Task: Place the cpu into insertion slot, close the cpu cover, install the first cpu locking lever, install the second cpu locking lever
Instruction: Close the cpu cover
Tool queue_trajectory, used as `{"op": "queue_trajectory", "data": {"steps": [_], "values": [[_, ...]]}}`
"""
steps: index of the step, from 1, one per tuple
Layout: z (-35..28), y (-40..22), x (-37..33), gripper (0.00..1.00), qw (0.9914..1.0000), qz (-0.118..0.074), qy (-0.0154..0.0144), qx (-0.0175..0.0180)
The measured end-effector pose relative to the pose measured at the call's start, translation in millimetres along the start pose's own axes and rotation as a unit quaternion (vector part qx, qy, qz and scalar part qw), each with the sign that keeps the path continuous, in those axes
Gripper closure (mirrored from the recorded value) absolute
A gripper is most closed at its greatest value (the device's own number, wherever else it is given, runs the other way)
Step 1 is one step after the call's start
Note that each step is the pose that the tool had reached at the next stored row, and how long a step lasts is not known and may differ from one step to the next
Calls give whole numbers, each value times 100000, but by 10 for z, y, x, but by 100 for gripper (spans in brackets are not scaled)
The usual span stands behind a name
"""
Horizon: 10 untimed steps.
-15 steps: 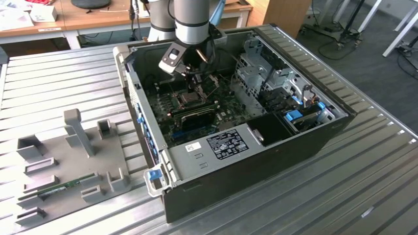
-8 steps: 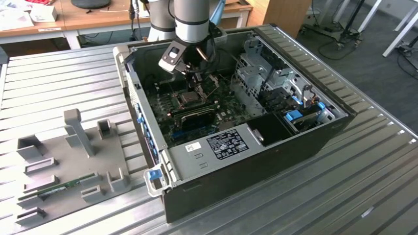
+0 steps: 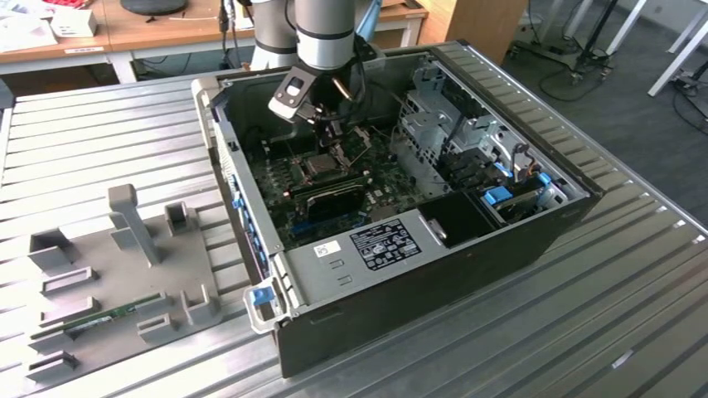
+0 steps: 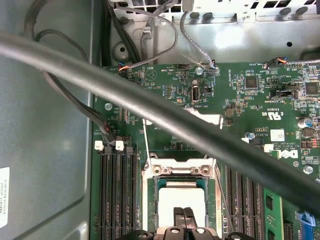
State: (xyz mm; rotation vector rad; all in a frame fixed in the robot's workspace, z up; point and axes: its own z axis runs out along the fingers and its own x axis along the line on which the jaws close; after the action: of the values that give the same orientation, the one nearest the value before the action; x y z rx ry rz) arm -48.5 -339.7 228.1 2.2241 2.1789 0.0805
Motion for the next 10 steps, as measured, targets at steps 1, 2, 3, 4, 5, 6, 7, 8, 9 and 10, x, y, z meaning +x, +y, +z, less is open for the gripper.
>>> {"op": "queue_trajectory", "data": {"steps": [1,2,3,4,5,6,7,8,9,10], "values": [[-1,0,0,90,100000,1,-2,0],[-4,0,0,90,100000,-2,-14,7],[-10,0,-1,90,100000,-1,-24,14],[-16,1,0,90,100000,0,-7,5],[-23,1,0,90,100000,0,-3,2],[-31,2,0,90,100000,1,-4,2],[-39,2,1,90,100000,0,1,5],[-47,3,1,90,100000,0,3,2],[-54,3,1,90,100000,0,1,1],[-61,3,1,90,100000,-1,1,0]]}}
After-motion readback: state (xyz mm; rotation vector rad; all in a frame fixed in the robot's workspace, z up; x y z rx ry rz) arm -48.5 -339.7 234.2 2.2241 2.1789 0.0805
